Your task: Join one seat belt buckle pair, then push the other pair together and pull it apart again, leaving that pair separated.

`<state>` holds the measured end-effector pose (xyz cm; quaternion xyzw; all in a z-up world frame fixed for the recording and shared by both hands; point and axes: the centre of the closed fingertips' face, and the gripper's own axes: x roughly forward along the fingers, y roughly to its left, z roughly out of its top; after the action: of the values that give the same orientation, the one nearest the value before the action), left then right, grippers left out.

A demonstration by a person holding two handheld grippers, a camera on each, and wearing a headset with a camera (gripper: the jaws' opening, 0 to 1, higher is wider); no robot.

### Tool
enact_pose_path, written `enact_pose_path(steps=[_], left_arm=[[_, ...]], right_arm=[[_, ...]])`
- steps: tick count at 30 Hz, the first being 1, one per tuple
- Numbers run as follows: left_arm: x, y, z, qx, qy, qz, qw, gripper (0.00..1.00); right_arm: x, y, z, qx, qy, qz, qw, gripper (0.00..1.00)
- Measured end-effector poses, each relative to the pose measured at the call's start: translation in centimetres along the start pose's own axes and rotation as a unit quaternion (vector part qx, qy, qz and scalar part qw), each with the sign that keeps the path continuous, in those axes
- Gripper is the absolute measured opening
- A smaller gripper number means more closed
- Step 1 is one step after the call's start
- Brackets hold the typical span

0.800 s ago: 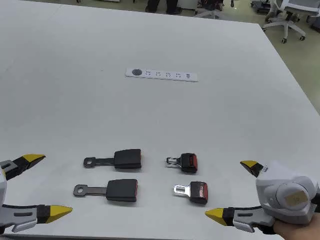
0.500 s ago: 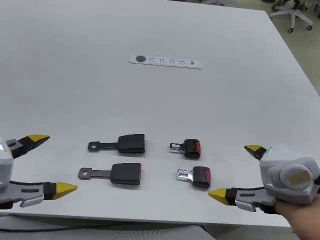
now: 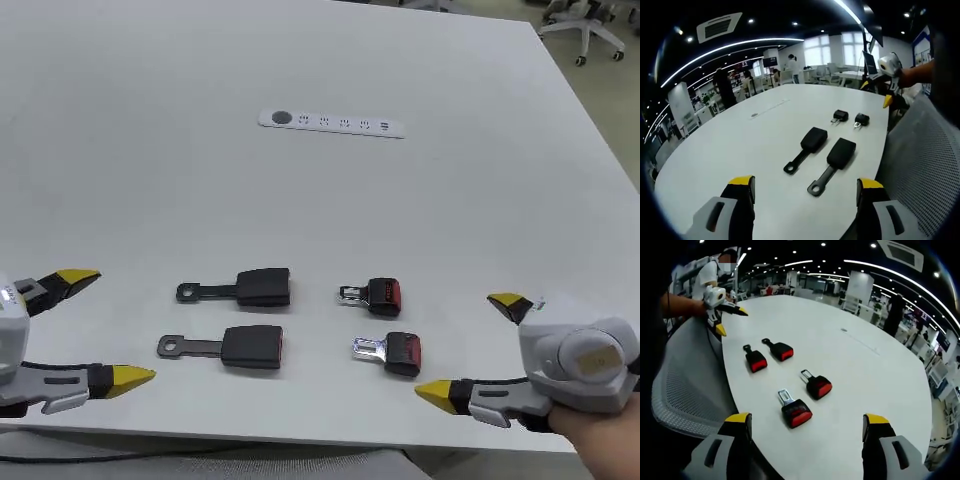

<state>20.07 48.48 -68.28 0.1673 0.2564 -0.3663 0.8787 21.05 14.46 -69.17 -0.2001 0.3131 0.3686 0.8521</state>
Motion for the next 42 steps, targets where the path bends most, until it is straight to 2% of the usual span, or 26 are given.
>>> enact_pose_path(steps=[3,6,8,13,16,24,31,35,39,42], left_arm=[[0.0,0.1,-0.1,-0.003,0.000,0.001,1.0000,0.84],[0.0,0.2,0.1,-0.001,-0.003,0.004,1.0000,0.84],[-0.1,0.4,0.1,0.000,0.000,0.009,1.0000,0.84],[-0.1,1.1,-0.3,-0.003,0.002,0.015,0.9999,0.84],[0.0,0.9,-0.4,0.000,0.007,0.012,0.9999,0.84],[0.1,0.8,-0.9,0.011,0.015,0.008,0.9998,0.84],[0.0,1.1,-1.1,0.018,0.016,0.015,0.9996,0.85],[0.0,0.9,-1.2,0.019,0.018,0.011,0.9996,0.85],[0.1,0.4,-1.7,0.031,0.035,0.003,0.9989,0.83],[0.2,-0.3,-1.6,0.036,0.037,-0.003,0.9987,0.81]], right_arm=[[0.2,-0.1,-0.4,-0.004,0.001,0.001,1.0000,0.93],[0.6,-0.5,-1.1,0.018,0.004,0.006,0.9998,0.93],[0.7,-0.6,-1.3,0.014,0.005,0.008,0.9999,0.93],[0.7,-1.0,-0.4,-0.005,0.004,0.013,0.9999,0.92],[0.9,-1.0,0.0,-0.009,0.000,0.014,0.9999,0.92],[1.7,-0.1,0.6,-0.027,0.004,0.024,0.9993,0.91],[1.5,0.5,0.9,-0.038,0.005,0.029,0.9988,0.91],[1.3,0.5,0.9,-0.036,0.002,0.026,0.9990,0.91],[0.9,0.6,0.6,-0.030,0.000,0.022,0.9993,0.90],[0.6,0.8,0.2,-0.026,-0.001,0.019,0.9995,0.90]])
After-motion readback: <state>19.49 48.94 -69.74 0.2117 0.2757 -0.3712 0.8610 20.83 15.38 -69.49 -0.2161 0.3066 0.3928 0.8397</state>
